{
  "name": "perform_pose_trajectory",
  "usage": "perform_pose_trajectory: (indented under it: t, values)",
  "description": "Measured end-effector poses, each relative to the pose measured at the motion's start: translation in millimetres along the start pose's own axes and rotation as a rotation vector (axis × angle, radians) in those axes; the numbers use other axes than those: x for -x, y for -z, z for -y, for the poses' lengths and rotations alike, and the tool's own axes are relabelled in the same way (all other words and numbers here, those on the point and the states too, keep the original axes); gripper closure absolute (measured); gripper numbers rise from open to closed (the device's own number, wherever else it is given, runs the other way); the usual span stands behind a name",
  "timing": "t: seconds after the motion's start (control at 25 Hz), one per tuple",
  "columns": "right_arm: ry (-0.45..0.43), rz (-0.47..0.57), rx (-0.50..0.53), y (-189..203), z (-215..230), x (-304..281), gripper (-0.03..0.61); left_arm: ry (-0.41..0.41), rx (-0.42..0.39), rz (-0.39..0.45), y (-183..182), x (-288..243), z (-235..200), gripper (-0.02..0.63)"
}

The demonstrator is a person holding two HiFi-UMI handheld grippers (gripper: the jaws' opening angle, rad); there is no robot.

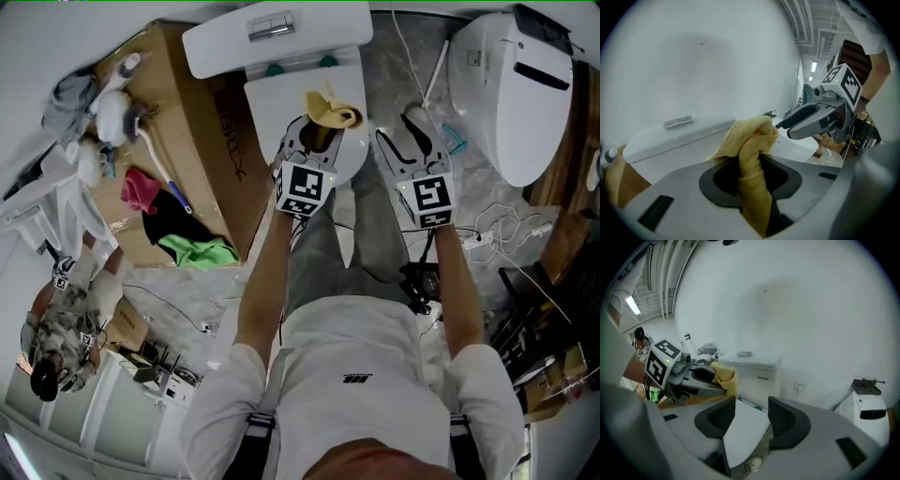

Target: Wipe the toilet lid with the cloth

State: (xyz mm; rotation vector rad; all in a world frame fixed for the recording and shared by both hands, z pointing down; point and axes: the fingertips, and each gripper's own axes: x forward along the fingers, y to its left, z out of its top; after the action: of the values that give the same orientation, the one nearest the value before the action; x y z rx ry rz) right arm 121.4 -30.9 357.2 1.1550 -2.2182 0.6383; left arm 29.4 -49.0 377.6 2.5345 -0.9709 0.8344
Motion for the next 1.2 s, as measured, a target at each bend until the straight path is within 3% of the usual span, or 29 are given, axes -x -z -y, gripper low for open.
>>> perform_pose_trajectory:
  t: [0.32,0.56,1.2]
  values:
    - [-0.008,-0.014,-0.058,30.8,27.1,-49.3,0.344,0.021,0.030,-0.051,42.1,-54.9,1.5,0.483]
    - [-0.021,-0.020,-0.045,46.5,44.3,-81.9,0.347,0.027,0.041,-0.072,66.0,-89.4,-2.5,0.483]
    - [-0.006,-0.037,-0.089,106.7,70.3,-139.8,0.359,0.099,-0.003,-0.101,119.0,-184.3,6.5,0.483]
